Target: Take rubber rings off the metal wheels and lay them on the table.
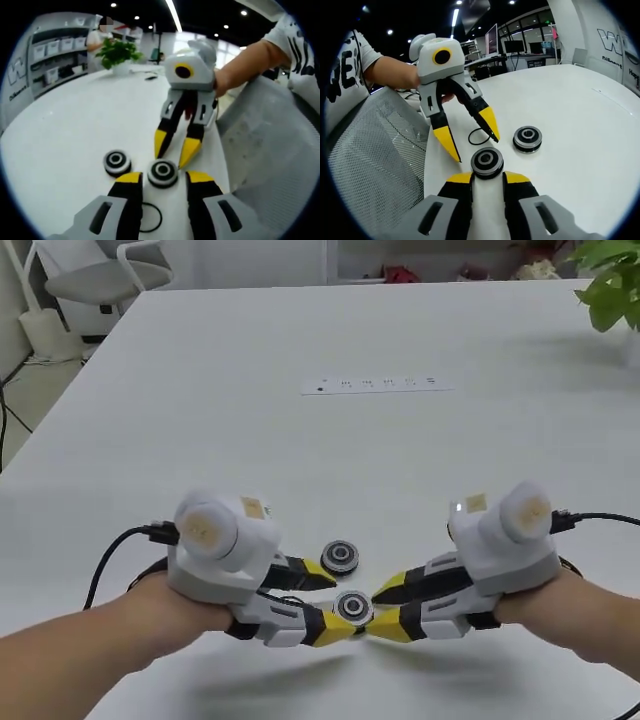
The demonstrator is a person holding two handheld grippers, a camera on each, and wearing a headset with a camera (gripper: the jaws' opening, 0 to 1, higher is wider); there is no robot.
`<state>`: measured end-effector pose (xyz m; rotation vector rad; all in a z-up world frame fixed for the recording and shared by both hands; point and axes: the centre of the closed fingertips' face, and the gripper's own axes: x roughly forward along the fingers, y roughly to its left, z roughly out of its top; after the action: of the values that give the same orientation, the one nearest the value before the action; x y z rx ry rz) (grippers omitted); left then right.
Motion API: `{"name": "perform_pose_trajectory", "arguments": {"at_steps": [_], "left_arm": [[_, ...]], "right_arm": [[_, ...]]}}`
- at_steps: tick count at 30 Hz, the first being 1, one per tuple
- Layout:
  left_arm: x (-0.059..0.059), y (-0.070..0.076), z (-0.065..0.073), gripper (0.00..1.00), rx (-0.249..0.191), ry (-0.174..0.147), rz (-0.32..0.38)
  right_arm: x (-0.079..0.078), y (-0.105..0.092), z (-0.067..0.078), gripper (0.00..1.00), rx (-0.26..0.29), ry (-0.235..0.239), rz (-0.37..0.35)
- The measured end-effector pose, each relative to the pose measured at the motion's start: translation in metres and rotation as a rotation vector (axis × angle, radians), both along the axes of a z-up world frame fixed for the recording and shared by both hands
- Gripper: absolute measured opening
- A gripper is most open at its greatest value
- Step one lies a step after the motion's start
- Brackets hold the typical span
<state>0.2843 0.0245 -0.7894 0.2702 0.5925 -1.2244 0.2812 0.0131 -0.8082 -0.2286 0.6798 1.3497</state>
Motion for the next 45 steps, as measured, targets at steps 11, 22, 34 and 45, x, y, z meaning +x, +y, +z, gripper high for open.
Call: {"name": "perform_pose_trajectory", "arguments": {"at_steps": [11,22,34,45], "left_arm": [[-0.0003,-0.0073,-0.0029,0.3,-0.005,0.005,-0.002],[0.0007,-0.0067,-0.0024,0.23,0.009,-0.039,-0.006],[0.0027,-0.0084,-0.0048,0.17,0.022,-0.065,-0.018],[0.0067,-0.009,-0.0058,0.14,0.015,-0.067,0.02]], "right_arm": [[-0.0007,0.0007,-0.0032,0.16,-0.002,0.002,-0.003],[-0.0014,0.0003,-0.003,0.16,0.006,0.005,-0.012],[0.0001,0.0005,-0.0031,0.14,0.007,-0.001,-0.011],[0.0031,-0.0003,-0.0051,0.09,0.001,-0.007,-0.017]]}}
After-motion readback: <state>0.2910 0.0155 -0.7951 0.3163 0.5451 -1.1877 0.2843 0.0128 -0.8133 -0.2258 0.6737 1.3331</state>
